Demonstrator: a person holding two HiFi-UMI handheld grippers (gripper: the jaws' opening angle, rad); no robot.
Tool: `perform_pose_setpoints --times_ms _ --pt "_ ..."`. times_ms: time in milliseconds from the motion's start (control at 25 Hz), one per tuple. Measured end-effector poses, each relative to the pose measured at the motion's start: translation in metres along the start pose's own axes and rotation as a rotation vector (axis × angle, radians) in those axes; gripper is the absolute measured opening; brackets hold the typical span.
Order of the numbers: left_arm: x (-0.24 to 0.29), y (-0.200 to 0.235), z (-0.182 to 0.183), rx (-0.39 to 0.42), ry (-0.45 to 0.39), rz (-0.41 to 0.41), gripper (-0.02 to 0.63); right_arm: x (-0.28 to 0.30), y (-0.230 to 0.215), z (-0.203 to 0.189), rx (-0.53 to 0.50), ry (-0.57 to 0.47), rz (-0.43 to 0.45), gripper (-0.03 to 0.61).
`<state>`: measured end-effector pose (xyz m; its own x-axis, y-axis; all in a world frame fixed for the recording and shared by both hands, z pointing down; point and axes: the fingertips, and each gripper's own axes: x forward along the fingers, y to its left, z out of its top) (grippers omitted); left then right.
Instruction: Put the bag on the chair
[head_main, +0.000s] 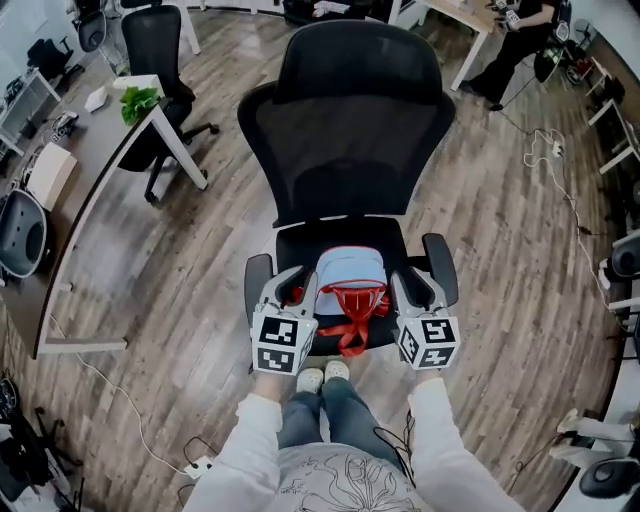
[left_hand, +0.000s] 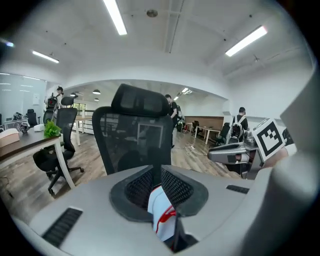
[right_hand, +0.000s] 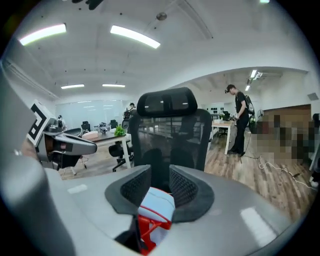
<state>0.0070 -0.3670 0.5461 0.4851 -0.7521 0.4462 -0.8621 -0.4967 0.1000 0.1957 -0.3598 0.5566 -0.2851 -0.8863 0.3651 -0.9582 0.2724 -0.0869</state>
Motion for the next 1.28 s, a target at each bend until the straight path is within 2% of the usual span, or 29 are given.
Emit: perform_pose_setpoints --times_ms 80,320,520,680,920,1280 --pt "-0.012 0.003 0.023 -0.007 -0.047 0.018 0.035 -0.009 0.008 0.028 0.008 -0.064 -0.011 0.104" --pt "-0.052 -0.001 0.081 -0.040 -0.176 0.043 0.015 -0.043 0.029 0.099 -0.007 -0.206 -0.032 0.072" --pt "-0.083 -0.013 0.117 -0.005 -0.256 0.057 0.012 -0.072 0.040 0.135 -0.010 -0.289 -0.050 0.041" --pt "-0.101 -0.022 0.135 0.003 -0.308 0.061 0.011 -0.089 0.044 0.154 0.019 -0.343 -0.048 0.041" --pt "-0.120 -0.036 0.153 0.004 -0.363 0.055 0.009 -0.106 0.051 0.171 0.000 -0.394 -0.054 0.026" --pt "-0.133 -0.041 0.157 0.021 -0.388 0.095 0.011 -0.121 0.058 0.180 -0.029 -0.423 -0.046 0.026"
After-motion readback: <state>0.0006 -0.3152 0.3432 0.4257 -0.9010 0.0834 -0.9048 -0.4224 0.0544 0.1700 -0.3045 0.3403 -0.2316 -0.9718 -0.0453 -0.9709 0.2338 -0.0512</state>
